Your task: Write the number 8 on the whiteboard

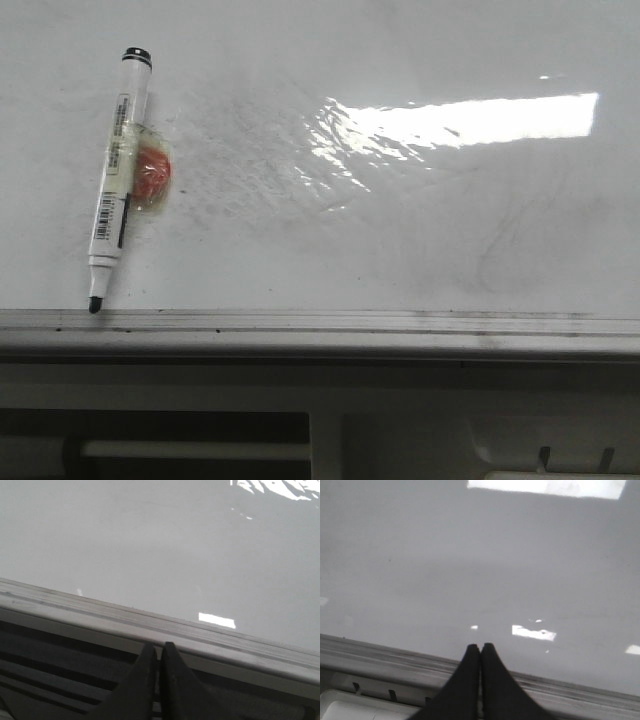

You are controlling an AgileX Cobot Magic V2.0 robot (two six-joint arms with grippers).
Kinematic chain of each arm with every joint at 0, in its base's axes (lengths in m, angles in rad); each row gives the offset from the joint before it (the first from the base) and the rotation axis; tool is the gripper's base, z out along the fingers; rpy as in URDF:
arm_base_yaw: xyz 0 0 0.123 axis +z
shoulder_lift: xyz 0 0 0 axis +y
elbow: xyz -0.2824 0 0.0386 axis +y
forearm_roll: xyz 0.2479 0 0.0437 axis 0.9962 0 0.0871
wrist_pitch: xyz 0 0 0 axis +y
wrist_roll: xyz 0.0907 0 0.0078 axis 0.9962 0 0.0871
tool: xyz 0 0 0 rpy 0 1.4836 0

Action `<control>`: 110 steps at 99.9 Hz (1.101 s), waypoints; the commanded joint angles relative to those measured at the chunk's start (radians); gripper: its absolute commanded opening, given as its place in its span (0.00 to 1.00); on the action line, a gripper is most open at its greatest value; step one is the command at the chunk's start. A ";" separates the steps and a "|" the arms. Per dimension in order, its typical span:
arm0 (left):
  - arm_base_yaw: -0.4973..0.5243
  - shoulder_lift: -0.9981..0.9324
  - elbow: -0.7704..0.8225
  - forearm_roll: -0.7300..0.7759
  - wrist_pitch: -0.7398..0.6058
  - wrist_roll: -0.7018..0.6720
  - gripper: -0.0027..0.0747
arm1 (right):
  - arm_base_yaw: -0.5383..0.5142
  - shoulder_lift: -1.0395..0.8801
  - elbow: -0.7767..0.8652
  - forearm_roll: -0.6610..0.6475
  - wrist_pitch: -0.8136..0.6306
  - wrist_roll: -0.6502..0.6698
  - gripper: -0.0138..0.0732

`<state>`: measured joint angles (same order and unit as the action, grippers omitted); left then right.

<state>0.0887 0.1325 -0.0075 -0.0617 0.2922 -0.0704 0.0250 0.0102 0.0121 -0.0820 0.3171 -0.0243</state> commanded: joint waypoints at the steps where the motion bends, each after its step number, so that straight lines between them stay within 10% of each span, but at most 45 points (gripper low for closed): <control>1: 0.001 0.019 0.040 -0.008 -0.082 -0.008 0.01 | -0.005 0.014 0.012 -0.005 -0.036 -0.002 0.09; 84: 0.001 0.019 0.040 -0.008 -0.083 -0.008 0.01 | -0.005 0.014 0.012 -0.138 -0.144 -0.008 0.09; 110: 0.001 0.019 0.040 -0.327 -0.215 -0.008 0.01 | -0.005 0.014 0.012 0.253 -0.491 -0.001 0.09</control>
<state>0.0887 0.1325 -0.0075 -0.2090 0.2086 -0.0704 0.0250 0.0102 0.0121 0.0408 0.0000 -0.0262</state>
